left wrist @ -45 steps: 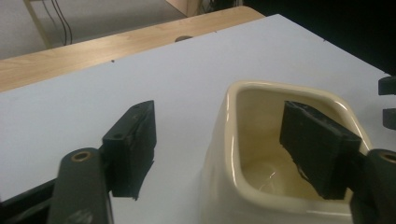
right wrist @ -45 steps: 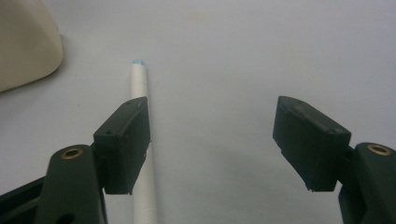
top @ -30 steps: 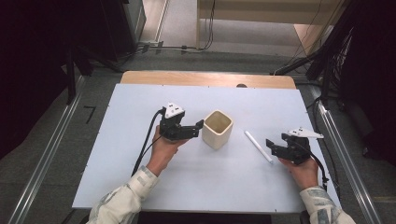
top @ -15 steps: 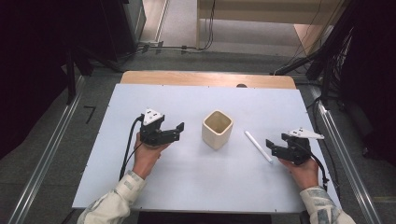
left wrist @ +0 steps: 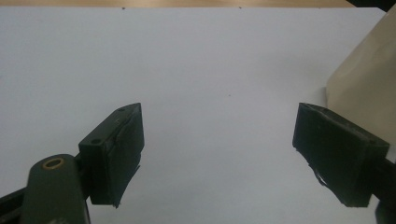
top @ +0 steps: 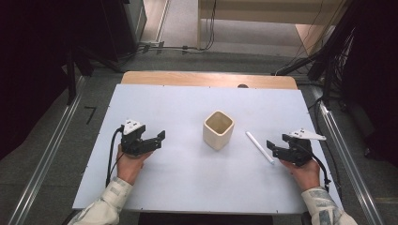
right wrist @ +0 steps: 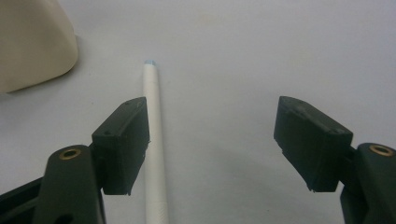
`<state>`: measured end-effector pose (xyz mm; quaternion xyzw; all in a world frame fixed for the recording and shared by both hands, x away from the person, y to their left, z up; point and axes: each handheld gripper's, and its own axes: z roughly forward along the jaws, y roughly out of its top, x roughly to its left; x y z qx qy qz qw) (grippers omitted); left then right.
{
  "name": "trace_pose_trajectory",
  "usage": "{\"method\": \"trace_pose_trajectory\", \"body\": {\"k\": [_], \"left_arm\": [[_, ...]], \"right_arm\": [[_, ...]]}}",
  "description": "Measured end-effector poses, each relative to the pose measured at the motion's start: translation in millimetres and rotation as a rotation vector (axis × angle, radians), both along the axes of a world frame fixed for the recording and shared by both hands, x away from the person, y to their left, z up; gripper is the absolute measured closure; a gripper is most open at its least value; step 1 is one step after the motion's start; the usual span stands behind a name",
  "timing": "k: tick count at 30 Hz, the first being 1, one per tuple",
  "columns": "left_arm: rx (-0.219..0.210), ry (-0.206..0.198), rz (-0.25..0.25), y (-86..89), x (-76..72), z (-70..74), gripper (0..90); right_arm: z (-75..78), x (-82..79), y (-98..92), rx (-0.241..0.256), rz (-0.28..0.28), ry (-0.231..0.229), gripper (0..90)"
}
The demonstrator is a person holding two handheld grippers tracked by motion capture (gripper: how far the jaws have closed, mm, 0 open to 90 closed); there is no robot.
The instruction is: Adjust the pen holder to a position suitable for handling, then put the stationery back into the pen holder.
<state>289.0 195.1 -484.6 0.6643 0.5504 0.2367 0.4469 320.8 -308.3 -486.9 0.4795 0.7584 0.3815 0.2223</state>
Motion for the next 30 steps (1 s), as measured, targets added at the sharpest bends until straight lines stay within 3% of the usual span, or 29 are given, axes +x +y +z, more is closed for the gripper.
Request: {"method": "trace_pose_trajectory", "body": {"k": [3,15,30], "left_arm": [[0.002,0.020,0.011,6.8,-3.5,-4.4,17.3],[-0.031,0.000,0.061,20.5,-8.8,-3.2,15.9],[-0.012,-0.005,0.084,25.0,-11.2,-4.9,15.0]], "right_arm": [[-0.1,0.0,0.3,-0.001,0.000,0.001,25.0],[-1.2,0.3,1.2,0.006,0.009,0.004,25.0],[-4.3,4.0,6.0,0.037,0.040,-0.009,25.0]]}}
